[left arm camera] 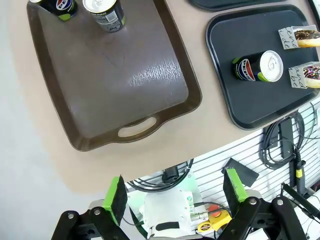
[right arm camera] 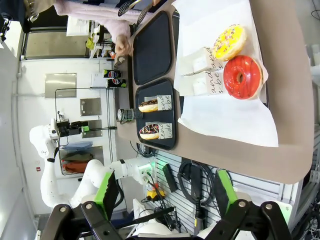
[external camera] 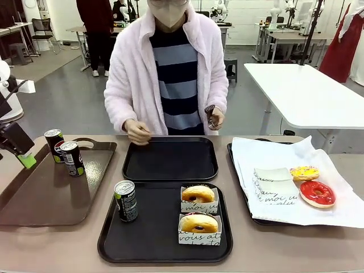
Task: Set up donuts and drinks on trays.
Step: Pick up one Pepsi coke from the Handle tray and place it on the Flat Tray without a Pepsi coke.
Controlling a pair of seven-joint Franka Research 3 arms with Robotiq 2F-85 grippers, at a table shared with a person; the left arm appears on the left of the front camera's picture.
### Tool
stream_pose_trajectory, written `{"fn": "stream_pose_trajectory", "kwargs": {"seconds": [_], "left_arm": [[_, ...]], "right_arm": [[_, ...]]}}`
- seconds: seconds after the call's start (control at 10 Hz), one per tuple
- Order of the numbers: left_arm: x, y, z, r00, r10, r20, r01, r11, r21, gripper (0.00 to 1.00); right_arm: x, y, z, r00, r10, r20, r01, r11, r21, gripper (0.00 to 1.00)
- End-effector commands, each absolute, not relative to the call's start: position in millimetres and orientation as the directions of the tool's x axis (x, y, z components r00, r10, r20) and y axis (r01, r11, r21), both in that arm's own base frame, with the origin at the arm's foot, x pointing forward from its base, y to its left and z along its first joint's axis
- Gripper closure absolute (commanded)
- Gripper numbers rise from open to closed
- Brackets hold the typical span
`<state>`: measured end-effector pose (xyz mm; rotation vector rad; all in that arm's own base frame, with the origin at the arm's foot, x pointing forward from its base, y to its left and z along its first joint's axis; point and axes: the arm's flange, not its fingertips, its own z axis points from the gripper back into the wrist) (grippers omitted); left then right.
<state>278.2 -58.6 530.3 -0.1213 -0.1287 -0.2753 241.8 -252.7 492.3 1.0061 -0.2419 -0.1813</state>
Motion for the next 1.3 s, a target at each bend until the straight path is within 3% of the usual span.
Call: {"fn": "stream_pose_trajectory", "kwargs": {"seconds": [0.0,0.3,0.7,1.2], "left_arm": [[278.2,-59.7,531.8,0.955,-0.261,0.145,0.277,0.954,-0.111,0.0],[278.2,-58.6,530.3,0.954,-0.263,0.143,0.278,0.955,-0.102,0.0],[380.0,-51.1,527.7,0.975,-0.12,0.187,0.145,0.982,-0.123,0.0],[459.2,-63.0,494.5,0.987,0.039,0.154,-0.027,0.996,-0.081,0.0]], "right_arm": [[243.7,-253.9,492.9,0.957,-0.26,0.129,0.021,0.506,0.862,0.0],[243.7,-253.9,492.9,0.957,-0.26,0.129,0.021,0.506,0.862,0.0],[243.7,-253.9,492.9,0.957,-0.26,0.129,0.021,0.506,0.862,0.0],[243.7,-253.9,492.9,0.957,-0.26,0.129,0.021,0.506,0.862,0.0]]}}
